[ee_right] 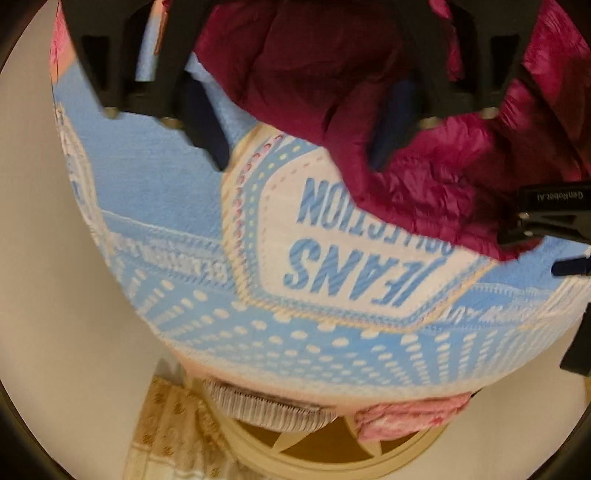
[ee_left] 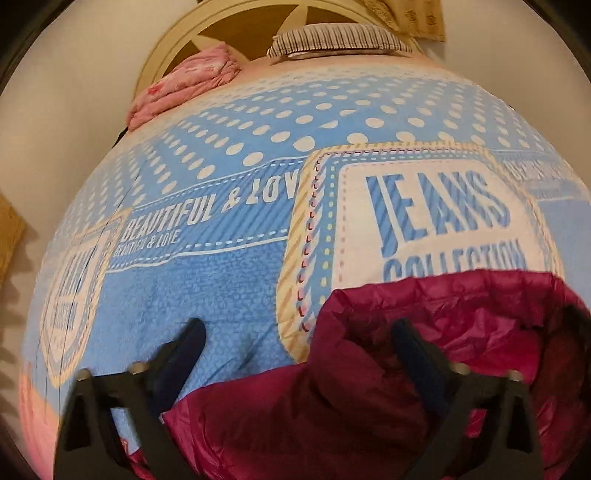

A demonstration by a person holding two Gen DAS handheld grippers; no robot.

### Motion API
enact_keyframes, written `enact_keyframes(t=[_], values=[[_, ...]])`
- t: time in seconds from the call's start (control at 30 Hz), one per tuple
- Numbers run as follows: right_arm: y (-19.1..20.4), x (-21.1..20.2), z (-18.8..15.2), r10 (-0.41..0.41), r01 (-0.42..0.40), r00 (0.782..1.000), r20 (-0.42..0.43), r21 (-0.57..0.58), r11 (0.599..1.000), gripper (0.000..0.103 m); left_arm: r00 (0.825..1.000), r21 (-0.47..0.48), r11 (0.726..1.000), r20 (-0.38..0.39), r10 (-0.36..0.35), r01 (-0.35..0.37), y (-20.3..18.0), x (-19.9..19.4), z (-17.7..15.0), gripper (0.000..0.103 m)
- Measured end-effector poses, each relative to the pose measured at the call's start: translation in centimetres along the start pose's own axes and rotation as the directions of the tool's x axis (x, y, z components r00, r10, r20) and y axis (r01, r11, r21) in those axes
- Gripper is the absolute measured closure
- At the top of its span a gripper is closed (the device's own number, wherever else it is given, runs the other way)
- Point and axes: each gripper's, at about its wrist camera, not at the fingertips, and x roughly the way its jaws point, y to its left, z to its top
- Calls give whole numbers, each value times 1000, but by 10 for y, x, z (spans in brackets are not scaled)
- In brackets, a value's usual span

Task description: Fold large clothes

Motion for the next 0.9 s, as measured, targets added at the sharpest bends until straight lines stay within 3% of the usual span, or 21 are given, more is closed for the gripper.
enact_keyframes(t=[0.03, 0.07, 0.1, 0.27, 0.47, 0.63, 0.73, 0.9], values=[[1, 3, -4, 15, -15, 1000, -19, -11, 1000, 83, 999, 4, 999, -11, -33, 33, 2, 0, -2, 63], [1, 5, -7, 29, -29, 999, -29, -20, 999, 93, 997, 0, 997, -25, -71, 71, 5, 0, -3, 89], [2, 1, -12, 32, -32, 999, -19, -37, 999, 94, 993, -10, 994, -27, -113, 113, 8, -4, -4, 91], [6, -32, -29, -1, 6, 998, 62, -87, 996, 96, 990, 64, 994, 104, -95, 89, 11, -52, -21, 94], [8, -57, -58, -8, 19, 994, 108, -104, 994, 98, 980, 106, 990, 168, -108, 91, 9, -81, -63, 97], [11, -56, -74, -43, 57, 992, 118, -120, 991, 99, 983, 138, 987, 152, -103, 82, -4, -67, -93, 97], [12, -45, -84, -69, 84, 992, 105, -144, 986, 100, 985, 185, 983, 168, -50, 18, -15, -48, -107, 97], [9, -14, -112, -91, 96, 995, 40, -155, 983, 103, 983, 182, 983, 174, -48, 16, -19, -30, -118, 97]])
